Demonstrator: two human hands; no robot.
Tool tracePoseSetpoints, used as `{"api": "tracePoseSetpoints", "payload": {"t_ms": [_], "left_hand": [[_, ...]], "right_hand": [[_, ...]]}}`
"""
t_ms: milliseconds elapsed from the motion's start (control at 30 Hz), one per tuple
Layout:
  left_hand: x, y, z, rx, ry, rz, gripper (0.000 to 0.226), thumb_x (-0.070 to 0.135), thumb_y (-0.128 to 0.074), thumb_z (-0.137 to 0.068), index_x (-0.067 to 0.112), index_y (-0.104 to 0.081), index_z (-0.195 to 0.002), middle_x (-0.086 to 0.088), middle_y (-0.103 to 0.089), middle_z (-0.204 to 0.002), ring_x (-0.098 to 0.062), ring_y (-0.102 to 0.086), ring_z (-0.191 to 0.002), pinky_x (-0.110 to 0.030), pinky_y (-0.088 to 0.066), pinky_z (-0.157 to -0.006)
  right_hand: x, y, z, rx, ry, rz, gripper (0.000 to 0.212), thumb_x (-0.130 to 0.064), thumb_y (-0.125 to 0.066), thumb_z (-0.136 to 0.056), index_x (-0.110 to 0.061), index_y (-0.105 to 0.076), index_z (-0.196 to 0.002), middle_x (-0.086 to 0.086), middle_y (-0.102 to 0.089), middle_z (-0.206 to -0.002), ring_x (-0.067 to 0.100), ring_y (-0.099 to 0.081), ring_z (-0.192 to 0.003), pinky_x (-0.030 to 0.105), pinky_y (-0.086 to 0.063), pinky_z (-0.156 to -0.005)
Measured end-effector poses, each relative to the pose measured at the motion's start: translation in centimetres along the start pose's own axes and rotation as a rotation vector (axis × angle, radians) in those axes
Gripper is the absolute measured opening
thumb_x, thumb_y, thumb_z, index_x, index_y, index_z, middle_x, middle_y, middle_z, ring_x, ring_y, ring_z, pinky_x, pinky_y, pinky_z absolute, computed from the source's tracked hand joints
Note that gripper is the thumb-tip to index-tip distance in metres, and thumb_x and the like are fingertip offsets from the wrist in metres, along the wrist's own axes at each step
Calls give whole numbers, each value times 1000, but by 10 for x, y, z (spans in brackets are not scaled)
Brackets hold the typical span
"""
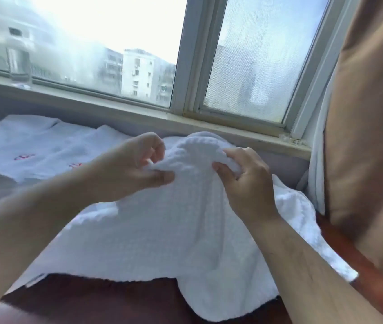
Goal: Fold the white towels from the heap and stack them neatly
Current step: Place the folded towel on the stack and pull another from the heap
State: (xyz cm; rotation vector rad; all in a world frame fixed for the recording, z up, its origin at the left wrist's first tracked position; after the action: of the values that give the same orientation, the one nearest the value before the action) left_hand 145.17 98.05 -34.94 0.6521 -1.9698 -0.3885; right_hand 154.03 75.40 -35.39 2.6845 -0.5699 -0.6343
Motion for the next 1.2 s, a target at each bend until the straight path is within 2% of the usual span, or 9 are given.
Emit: {"api": "tracePoseSetpoints", "payload": {"t_ms": [133, 333, 400, 500, 700, 800, 933, 1033, 1200], "left_hand": [[17, 7, -1, -309, 152, 177, 66, 62, -74, -76, 35, -50, -132, 4, -65, -126, -5, -67, -105, -27, -58, -86], [0, -14, 39, -566, 288, 305, 42, 23, -76, -82, 13, -65, -120, -26, -65, -120, -45, -62, -115, -69, -41, -101], [1, -20, 55, -642, 231, 144, 42, 26, -77, -81, 20, -62, -121, -13, -70, -116, -34, -66, -111, -56, -53, -95], [-7, -24, 73, -497, 135, -693, 36, 39, -67, -81, 41, -52, -113, 15, -58, -95, -14, -61, -92, -27, -50, -66], [3, 1, 99, 271, -150, -1116, 36, 16, -69, -83, 26, -57, -115, 2, -59, -92, -30, -62, -67, -34, -45, -53], [-7, 8, 128, -106, 86, -909, 58, 57, -61, -79, 51, -35, -131, 12, -37, -114, -19, -52, -86, -32, -42, -69], [-15, 17, 173, -643, 276, -877, 71, 97, -45, -54, 53, -50, -109, 31, -36, -114, 2, -38, -107, -21, -37, -84], [-9, 14, 181, -543, -38, -874, 46, 77, -56, -71, 33, -45, -77, 23, -47, -100, 4, -39, -95, -14, -34, -75], [-19, 11, 180, -497, 125, -688, 34, 67, -32, -91, 39, -52, -88, 19, -59, -84, -5, -59, -81, -32, -48, -72]], "right_hand": [[-34, -6, -21, -134, 130, -148, 13, -24, -79, -86, -22, -74, -97, -19, -59, -86, -5, -57, -85, 5, -37, -77], [-30, -12, -1, -523, -113, -173, 44, -69, -75, -64, -35, -63, -90, -19, -65, -79, 0, -61, -72, 13, -46, -63], [-20, -13, 21, -945, -241, -68, 48, -69, -80, -57, -36, -66, -90, -20, -69, -81, -2, -64, -77, 22, -53, -70], [-13, -11, 60, -1340, -250, 207, 23, -59, -81, -67, -48, -66, -81, -27, -69, -81, -4, -63, -79, 21, -48, -69], [-44, -10, 57, -499, 11, 27, 33, -27, -68, -81, -31, -41, -62, -11, -51, -64, 6, -50, -62, 17, -34, -55], [-64, -20, 78, -710, 56, 58, 34, -28, -70, -80, -33, -40, -66, -11, -52, -62, 3, -52, -62, 17, -34, -51], [-77, -26, 105, -1015, 74, 50, 18, -32, -70, -74, -30, -53, -75, -8, -58, -71, 7, -53, -67, 21, -42, -60], [-86, -27, 113, -1158, 21, 66, 20, -40, -71, -72, -38, -55, -84, -13, -60, -81, 8, -56, -73, 25, -47, -65], [-100, -22, 114, -1465, -82, 218, 54, -76, -74, -53, -54, -55, -99, -26, -60, -95, -3, -61, -83, 21, -49, -72]]}}
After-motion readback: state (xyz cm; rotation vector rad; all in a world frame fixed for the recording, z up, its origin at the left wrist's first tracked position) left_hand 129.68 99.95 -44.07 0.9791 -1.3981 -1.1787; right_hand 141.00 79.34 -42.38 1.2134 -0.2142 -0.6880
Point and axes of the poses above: each hand's wrist, its own z-axis away from the middle knuckle, its own y-axis out of the back of the hand, x = y × z, the point moved 3 cm from there along -z, towards the middle knuckle
